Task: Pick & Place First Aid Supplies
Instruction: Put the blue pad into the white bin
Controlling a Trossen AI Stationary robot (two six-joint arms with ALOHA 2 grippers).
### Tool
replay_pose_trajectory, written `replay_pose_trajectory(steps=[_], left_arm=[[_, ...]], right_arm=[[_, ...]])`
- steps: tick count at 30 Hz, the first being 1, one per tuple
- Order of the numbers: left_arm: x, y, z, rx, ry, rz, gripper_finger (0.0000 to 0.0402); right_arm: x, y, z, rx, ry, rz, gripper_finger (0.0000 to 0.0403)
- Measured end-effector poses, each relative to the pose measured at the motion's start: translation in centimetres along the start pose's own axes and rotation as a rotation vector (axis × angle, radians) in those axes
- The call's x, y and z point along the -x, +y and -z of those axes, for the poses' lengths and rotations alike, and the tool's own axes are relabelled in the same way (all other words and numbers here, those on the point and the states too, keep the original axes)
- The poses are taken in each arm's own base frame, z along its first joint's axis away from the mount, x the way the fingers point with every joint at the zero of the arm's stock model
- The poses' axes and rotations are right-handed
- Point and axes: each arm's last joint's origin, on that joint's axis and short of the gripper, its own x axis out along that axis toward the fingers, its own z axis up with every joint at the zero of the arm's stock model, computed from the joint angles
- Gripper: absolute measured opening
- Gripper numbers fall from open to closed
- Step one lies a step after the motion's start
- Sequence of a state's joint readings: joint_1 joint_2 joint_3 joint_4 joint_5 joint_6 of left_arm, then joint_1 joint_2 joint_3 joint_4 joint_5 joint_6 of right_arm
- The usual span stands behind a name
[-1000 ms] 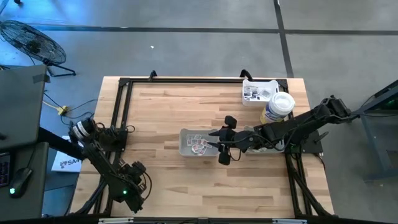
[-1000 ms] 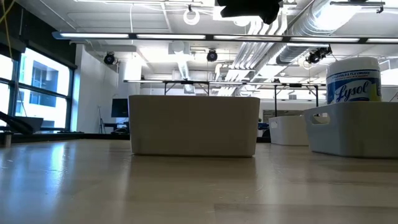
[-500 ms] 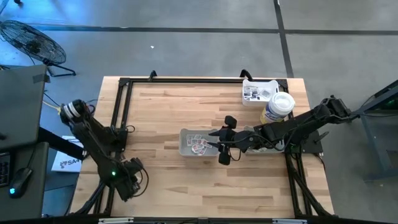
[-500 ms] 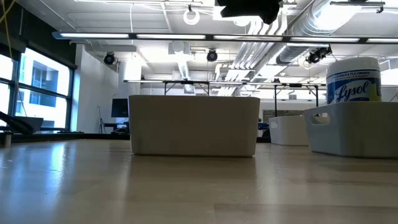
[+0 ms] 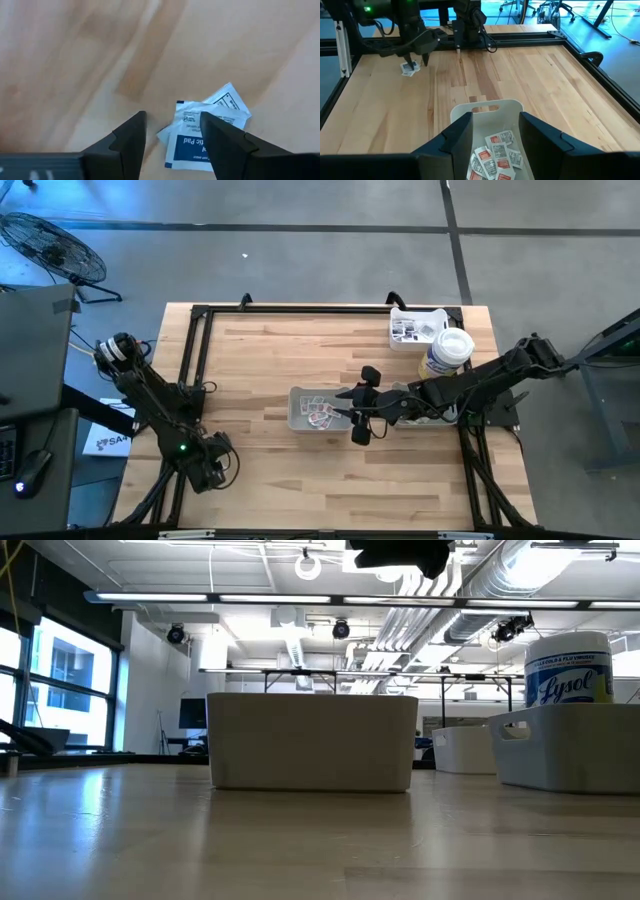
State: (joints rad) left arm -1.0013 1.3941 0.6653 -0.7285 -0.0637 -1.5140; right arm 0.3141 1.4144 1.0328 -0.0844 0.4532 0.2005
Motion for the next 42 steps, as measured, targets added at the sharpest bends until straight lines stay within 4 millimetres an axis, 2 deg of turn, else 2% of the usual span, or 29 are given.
replay_pose_trajectory(steps=[4,8,20,26,33,39,42], left_arm=[[-0.5,0.0,0.0,-0.016,-0.01,0.036,0.0181],[-0.7,0.3,0.0,-0.01,-0.017,0.002,0.0159],[-0.8,0.9,0.0,0.013,-0.05,-0.055,0.0009],[-0.4,0.6,-0.1,0.011,-0.06,-0.062,0.0012],[1.5,-0.5,-0.4,-0.012,-0.085,-0.075,0.0014],[3.4,-1.8,-0.9,-0.108,-0.189,-0.054,0.0014],[4.6,-2.5,-1.7,-0.126,-0.307,-0.057,0.0014]], right_arm=[[0.0,0.0,0.0,0.0,0.0,0.0,0.0154],[0.0,0.0,0.0,0.0,0.0,0.0,0.0154],[0.0,0.0,0.0,0.0,0.0,0.0,0.0154],[0.0,0.0,0.0,0.0,0.0,0.0,0.0154],[0.0,0.0,0.0,0.0,0.0,0.0,0.0154],[0.0,0.0,0.0,0.0,0.0,0.0,0.0154],[0.0,0.0,0.0,0.0,0.0,0.0,0.0154]])
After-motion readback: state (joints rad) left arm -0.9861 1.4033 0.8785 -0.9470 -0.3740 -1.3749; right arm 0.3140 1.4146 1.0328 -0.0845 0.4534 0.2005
